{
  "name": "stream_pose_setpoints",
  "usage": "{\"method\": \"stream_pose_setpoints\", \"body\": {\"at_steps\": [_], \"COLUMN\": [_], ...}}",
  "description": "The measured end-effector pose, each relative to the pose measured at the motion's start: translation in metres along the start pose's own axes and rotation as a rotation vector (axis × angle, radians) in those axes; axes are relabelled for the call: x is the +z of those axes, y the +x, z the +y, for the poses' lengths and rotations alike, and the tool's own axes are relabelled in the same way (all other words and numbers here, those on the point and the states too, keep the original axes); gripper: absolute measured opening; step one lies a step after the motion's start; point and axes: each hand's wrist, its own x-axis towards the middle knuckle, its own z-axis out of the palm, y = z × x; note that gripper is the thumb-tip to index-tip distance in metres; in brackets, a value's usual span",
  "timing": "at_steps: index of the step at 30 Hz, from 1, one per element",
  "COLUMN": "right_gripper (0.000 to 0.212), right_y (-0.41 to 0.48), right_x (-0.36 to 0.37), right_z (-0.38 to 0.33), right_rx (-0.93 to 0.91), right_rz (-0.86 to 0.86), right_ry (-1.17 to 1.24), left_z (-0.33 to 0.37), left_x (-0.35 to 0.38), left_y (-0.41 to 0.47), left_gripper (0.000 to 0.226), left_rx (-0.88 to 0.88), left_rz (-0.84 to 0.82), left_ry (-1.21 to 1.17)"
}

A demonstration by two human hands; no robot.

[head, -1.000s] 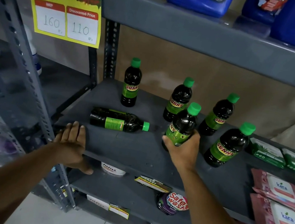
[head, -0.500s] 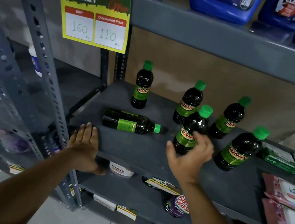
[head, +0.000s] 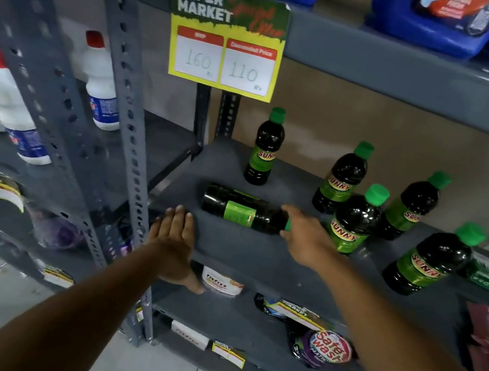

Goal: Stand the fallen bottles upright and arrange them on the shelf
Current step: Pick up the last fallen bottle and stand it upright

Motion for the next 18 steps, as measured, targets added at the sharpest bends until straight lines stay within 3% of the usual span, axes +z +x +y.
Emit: {"method": "stream_pose_setpoints", "body": {"at_steps": [6,11,15,18], "right_gripper": [0.038,0.047,0.05,0.064], "right_y": [-0.001,0.018,0.034,0.043], "right_x": [-0.065,-0.068,-0.06,-0.056], "right_z": [-0.026,-0.063,-0.077,-0.076], "right_rx": [-0.174,-0.232,-0.252,-0.258], "right_rz": [0.287,0.383,0.291,0.167], "right_ry": [0.104,0.104,0.242,0.407], "left_z": [-0.011,-0.014,-0.016,-0.016], "left_x": [0.006,0.0,-0.001,-0.002], "left_y": [0.006,0.014,0.018,0.018], "left_gripper": [0.131,0.141,0.144,0.146], "left_rx": [0.074,0.033,0.026,0.031], "left_rz": [0.19,0.193,0.155,0.148], "left_ry": [0.088,0.045,0.042,0.046]}}
